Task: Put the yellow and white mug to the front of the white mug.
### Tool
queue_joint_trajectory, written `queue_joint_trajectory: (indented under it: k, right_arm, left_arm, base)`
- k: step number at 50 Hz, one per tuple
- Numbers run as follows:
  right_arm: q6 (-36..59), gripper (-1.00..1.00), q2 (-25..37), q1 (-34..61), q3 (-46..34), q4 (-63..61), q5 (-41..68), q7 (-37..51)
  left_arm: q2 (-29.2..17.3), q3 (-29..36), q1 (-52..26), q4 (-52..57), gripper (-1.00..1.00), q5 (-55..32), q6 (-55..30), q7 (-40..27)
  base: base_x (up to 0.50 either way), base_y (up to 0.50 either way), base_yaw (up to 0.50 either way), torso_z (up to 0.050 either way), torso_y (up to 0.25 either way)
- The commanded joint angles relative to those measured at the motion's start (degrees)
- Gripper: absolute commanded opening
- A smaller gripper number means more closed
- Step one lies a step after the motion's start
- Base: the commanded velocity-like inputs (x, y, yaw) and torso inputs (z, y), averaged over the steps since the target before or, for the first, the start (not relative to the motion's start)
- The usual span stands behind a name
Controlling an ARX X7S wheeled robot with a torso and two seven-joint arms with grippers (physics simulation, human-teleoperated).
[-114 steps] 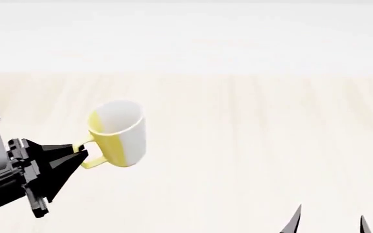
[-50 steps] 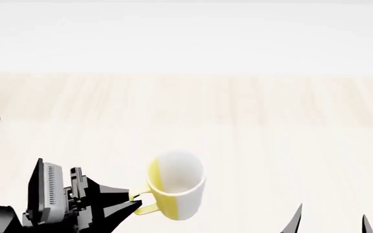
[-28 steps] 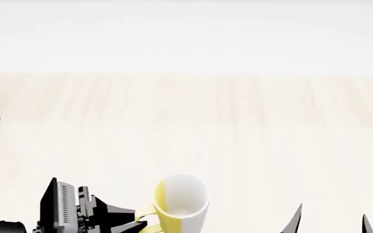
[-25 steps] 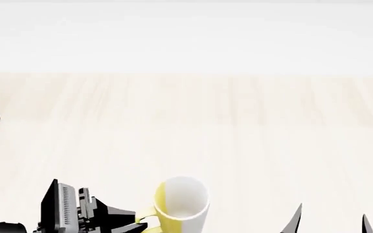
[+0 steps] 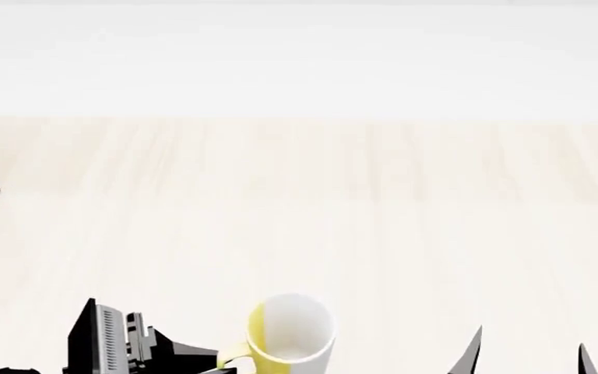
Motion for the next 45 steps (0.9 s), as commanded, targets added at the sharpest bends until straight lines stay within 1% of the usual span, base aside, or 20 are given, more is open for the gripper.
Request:
queue_joint_trajectory:
  k: [1,24,42,43,45]
  right_arm:
    - [0.0,1.00,0.2,0.0,-0.2,-0.1,0.2,0.2]
    - [0.0,1.00,0.6,-0.1,-0.7,-0.3,0.5,0.5]
    - [-0.1,1.00,0.9,-0.2,-1.0,-0.5,0.7,0.9]
    - [-0.1,1.00,0.9,-0.2,-1.0,-0.6,0.7,0.9]
    - [-0.1,1.00,0.9,-0.3,-1.0,-0.6,0.7,1.0]
  left_arm:
    - [0.5,-5.5,0.1,0.1,-1.00,3.5,-0.2,0.6]
    - [1.6,-14.8,1.0,0.1,-1.00,9.2,-0.8,2.4]
    - [1.9,-17.4,1.1,0.1,-1.00,12.8,-0.2,2.4]
    - [1.9,-17.5,1.1,0.1,1.00,13.0,0.0,2.0]
    - [2.0,-17.8,1.0,0.0,1.00,13.2,0.0,1.7]
  base:
    - [0.00,0.00,0.00,0.000,0.000]
    - [0.00,0.00,0.00,0.000,0.000]
    - [0.00,0.00,0.00,0.000,0.000]
    - [0.00,0.00,0.00,0.000,0.000]
    - [0.00,0.00,0.00,0.000,0.000]
